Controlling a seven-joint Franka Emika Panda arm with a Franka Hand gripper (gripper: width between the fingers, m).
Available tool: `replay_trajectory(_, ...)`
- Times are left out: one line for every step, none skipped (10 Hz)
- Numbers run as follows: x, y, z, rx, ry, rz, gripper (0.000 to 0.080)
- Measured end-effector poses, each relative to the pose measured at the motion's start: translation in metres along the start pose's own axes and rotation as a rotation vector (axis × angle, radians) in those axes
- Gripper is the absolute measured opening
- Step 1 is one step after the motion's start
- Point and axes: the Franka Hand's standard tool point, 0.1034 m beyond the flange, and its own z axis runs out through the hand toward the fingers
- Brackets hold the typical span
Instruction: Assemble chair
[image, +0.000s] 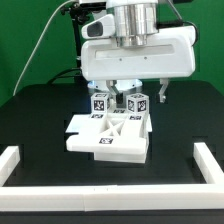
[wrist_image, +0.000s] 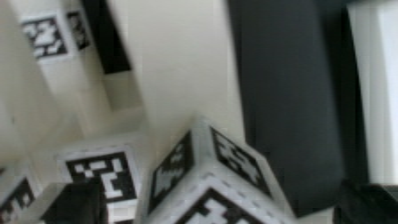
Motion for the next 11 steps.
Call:
replay_trajectory(0.0004,0.0014,0.0,-0.002,0.0,-0.075,0.0647)
replay_trajectory(0.0008,0.0016,0.0002,-0.007,0.0,-0.17,0.0648)
replay_trajectory(0.0033,-0.0019,0.0009,-0.032,-0.001,-0.437,0.0648)
replay_trajectory(0.0029,-0.0023,0.0012,-0.031,-0.002,-0.477,0.0648)
replay_trajectory(0.003,-0.002,0.0011,-0.03,-0.001,-0.442,0.0648)
replay_trajectory(0.003,-0.002,0.0011,-0.03,-0.001,-0.424,0.0535)
replay_trajectory(0.0029,-0.0021,0.0012,-0.03,0.0,-0.384,0.0535)
replay_trajectory(0.0029,-0.0021,0.0012,-0.029,0.001,-0.304,0.0353)
replay_trajectory(0.0029,-0.0022,0.0012,-0.028,0.002,-0.24,0.0283)
replay_trajectory(0.0028,-0.0024,0.0012,-0.027,0.003,-0.177,0.0283)
replay_trajectory(0.0028,-0.0024,0.0012,-0.027,0.004,-0.121,0.0283)
